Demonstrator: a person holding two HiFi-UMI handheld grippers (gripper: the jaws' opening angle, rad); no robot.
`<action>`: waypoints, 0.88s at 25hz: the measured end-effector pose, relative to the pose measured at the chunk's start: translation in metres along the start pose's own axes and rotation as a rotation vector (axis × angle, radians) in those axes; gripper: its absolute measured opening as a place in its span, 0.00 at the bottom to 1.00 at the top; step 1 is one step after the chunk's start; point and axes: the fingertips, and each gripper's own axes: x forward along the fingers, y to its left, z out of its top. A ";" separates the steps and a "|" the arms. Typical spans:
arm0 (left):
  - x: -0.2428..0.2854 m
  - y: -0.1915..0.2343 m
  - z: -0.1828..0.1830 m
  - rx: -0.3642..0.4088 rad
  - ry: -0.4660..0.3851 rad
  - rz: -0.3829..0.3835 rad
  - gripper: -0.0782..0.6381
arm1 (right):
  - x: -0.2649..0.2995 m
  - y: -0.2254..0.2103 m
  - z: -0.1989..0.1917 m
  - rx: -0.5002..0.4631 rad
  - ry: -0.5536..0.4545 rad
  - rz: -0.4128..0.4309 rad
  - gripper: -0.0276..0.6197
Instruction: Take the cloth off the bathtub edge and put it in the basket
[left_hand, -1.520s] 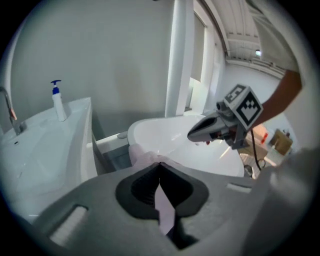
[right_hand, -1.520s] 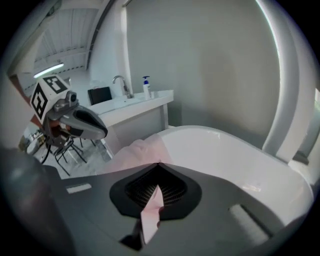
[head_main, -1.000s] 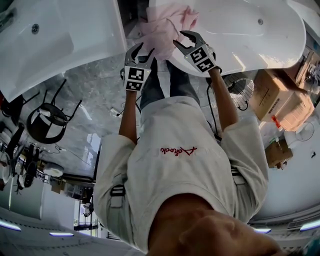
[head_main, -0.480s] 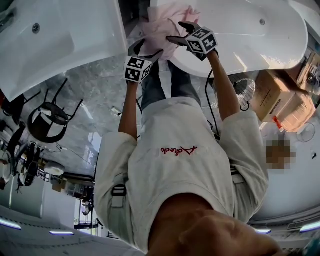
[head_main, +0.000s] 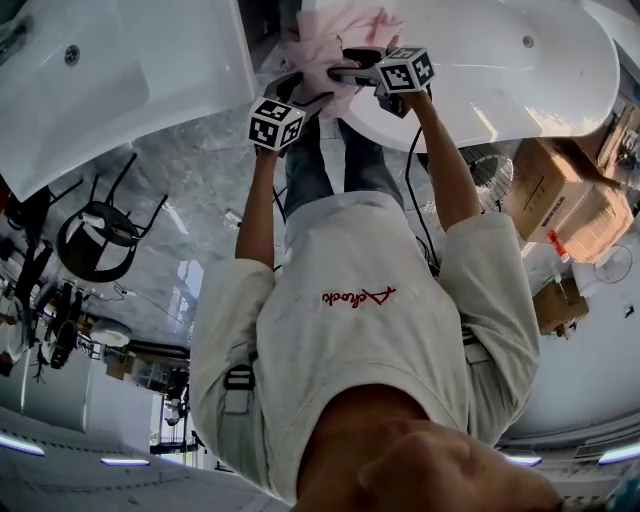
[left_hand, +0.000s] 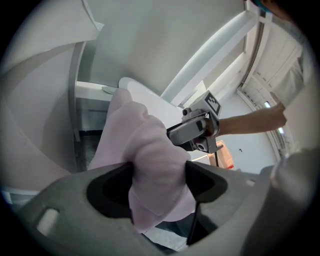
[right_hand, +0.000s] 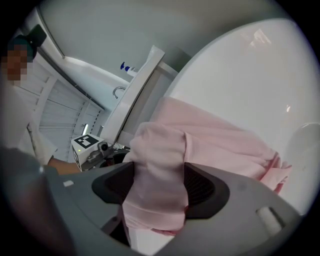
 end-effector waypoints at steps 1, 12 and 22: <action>0.001 -0.001 0.000 -0.005 -0.002 -0.010 0.58 | 0.000 0.003 0.000 0.011 -0.002 0.018 0.50; -0.007 -0.006 0.001 -0.047 -0.041 -0.026 0.42 | -0.004 0.025 -0.001 -0.097 -0.020 0.021 0.13; -0.028 -0.023 0.008 0.023 -0.069 -0.010 0.23 | -0.020 0.063 0.006 -0.099 -0.064 0.109 0.11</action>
